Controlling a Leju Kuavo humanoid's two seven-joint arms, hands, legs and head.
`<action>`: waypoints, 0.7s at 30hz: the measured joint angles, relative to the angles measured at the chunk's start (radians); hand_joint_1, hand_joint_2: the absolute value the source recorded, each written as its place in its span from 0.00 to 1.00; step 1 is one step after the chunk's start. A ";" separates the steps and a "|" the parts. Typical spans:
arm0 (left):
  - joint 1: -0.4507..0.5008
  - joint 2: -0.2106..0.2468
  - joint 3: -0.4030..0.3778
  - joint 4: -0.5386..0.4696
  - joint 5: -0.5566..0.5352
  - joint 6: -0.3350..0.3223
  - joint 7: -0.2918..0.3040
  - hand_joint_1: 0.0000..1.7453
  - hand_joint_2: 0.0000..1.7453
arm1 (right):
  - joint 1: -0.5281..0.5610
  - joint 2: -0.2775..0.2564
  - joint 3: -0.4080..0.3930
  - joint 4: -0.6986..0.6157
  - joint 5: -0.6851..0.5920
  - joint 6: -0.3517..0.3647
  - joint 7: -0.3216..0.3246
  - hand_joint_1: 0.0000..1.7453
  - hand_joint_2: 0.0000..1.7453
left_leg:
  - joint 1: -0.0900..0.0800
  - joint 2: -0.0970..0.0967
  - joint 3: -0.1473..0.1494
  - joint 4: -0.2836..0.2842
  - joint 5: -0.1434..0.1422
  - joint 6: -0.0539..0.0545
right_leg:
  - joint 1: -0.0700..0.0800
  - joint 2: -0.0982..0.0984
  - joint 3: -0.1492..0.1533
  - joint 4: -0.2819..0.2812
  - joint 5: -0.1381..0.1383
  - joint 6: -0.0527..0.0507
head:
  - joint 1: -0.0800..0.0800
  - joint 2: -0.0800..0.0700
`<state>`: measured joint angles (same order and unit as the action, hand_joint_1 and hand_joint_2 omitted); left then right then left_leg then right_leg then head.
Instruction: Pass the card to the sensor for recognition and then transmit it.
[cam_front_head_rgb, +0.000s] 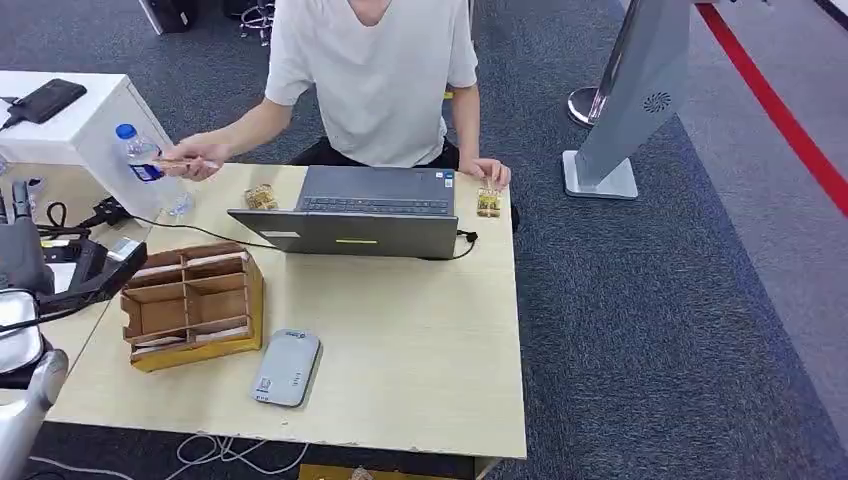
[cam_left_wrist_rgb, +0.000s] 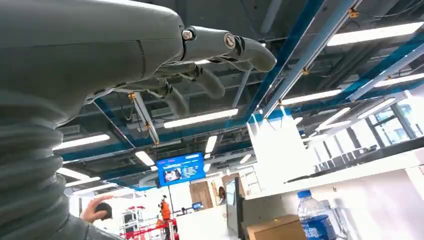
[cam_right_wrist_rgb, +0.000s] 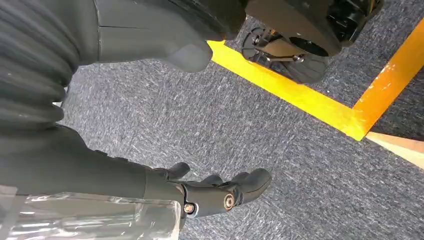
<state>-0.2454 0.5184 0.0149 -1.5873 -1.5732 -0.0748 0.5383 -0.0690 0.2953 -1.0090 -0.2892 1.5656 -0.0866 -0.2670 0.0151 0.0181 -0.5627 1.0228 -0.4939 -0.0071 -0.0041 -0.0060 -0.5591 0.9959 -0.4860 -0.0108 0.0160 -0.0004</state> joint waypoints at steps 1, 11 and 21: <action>0.000 0.000 0.000 0.000 0.000 0.000 0.000 0.00 1.00 | 0.000 0.000 0.000 0.000 0.000 0.000 0.000 0.00 1.00 | 0.000 0.000 0.000 0.000 0.000 0.000 | 0.000 0.000 0.000 0.000 0.000 0.000 | 0.000 0.000; 0.000 -0.016 0.006 0.000 0.000 0.005 -0.022 0.00 1.00 | 0.000 0.000 0.000 0.000 0.000 -0.007 0.000 0.00 1.00 | 0.000 0.000 0.000 0.000 0.000 0.000 | 0.000 0.000 0.000 0.000 0.000 0.000 | 0.000 0.000; 0.203 -0.051 -0.035 -0.211 0.000 0.025 -0.025 0.00 1.00 | 0.005 0.000 -0.007 -0.003 -0.015 -0.023 0.010 0.00 1.00 | -0.001 0.004 0.000 0.000 -0.002 0.001 | -0.001 0.004 -0.001 -0.001 0.000 0.000 | 0.000 0.000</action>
<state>-0.0419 0.4673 -0.0199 -1.7985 -1.5736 -0.0500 0.5131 -0.0643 0.2953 -1.0163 -0.2922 1.5503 -0.1095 -0.2575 0.0140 0.0217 -0.5624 1.0229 -0.4957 -0.0057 -0.0052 -0.0022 -0.5599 0.9952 -0.4863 -0.0106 0.0164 -0.0004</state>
